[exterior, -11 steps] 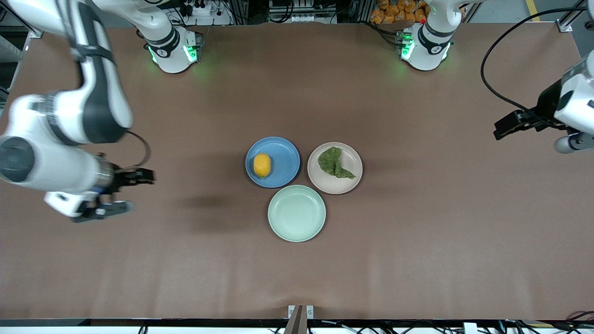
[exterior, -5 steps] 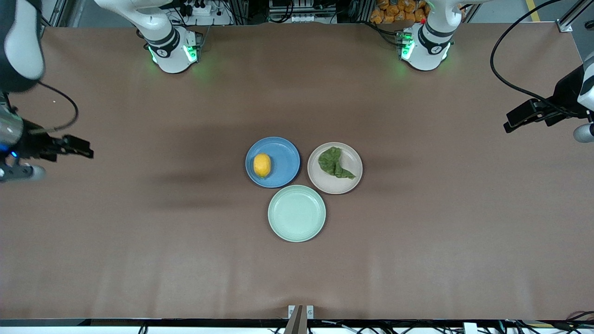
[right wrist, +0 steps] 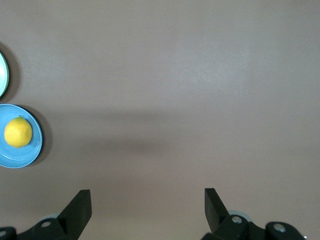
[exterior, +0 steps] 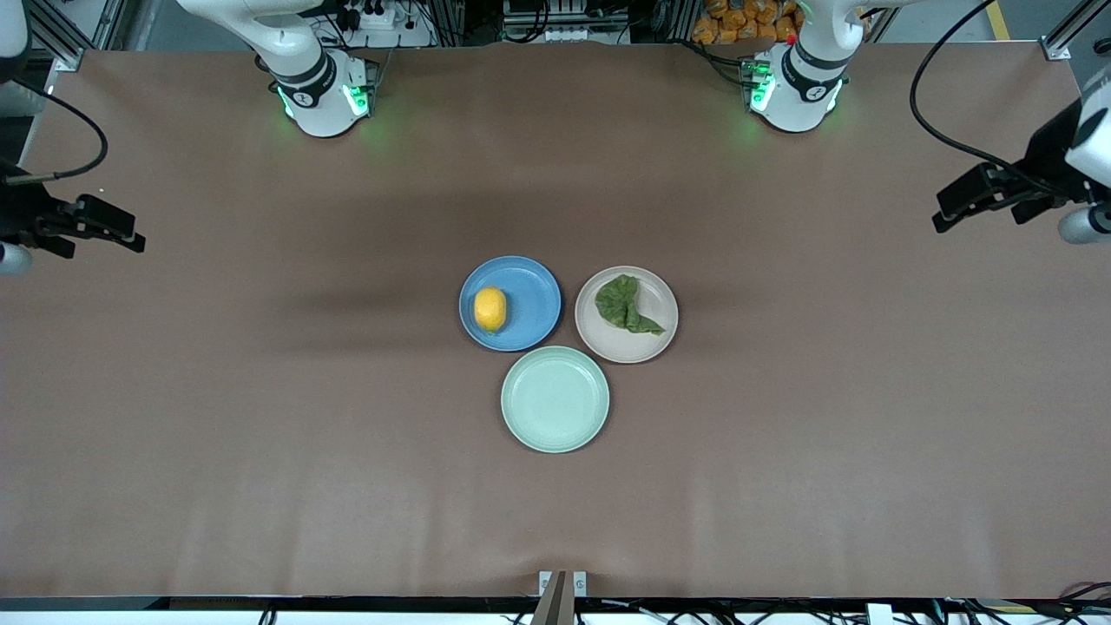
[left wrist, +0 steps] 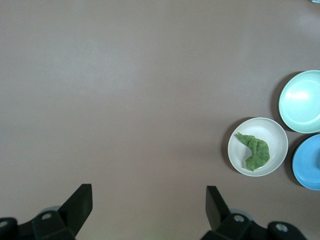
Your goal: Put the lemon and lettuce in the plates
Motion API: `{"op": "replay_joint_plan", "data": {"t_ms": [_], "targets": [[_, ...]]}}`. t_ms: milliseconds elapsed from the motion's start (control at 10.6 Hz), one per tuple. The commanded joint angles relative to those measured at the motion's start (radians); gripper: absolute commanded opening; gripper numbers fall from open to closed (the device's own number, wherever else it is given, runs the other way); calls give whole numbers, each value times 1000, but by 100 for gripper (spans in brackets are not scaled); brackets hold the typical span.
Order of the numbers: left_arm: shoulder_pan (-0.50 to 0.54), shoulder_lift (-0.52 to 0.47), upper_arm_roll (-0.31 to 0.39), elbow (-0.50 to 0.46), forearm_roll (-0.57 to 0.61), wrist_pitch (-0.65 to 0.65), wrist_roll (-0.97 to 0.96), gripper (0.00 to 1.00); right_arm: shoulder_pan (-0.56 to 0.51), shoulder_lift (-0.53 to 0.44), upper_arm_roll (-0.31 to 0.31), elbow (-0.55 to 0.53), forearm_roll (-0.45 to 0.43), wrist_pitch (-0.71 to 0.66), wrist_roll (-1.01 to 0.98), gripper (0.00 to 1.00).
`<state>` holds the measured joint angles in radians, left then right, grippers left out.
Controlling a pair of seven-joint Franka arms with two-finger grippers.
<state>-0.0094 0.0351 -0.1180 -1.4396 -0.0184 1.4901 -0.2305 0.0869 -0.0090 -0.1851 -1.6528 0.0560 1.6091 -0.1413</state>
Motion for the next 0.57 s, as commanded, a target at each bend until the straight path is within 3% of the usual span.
{"op": "replay_joint_plan", "data": {"t_ms": [0,283,472], "targets": [[0,-12,-9,-2,28,-14,52,100,-32,-48,19,3,-5,-23,-1,100],[3,-11,-2,1,49,-10,123,100,-35,-39,19,74,-19,-161,0,100],[6,-6,0,1,40,-10,125,100,-32,-34,19,80,-9,-172,2,100]]}}
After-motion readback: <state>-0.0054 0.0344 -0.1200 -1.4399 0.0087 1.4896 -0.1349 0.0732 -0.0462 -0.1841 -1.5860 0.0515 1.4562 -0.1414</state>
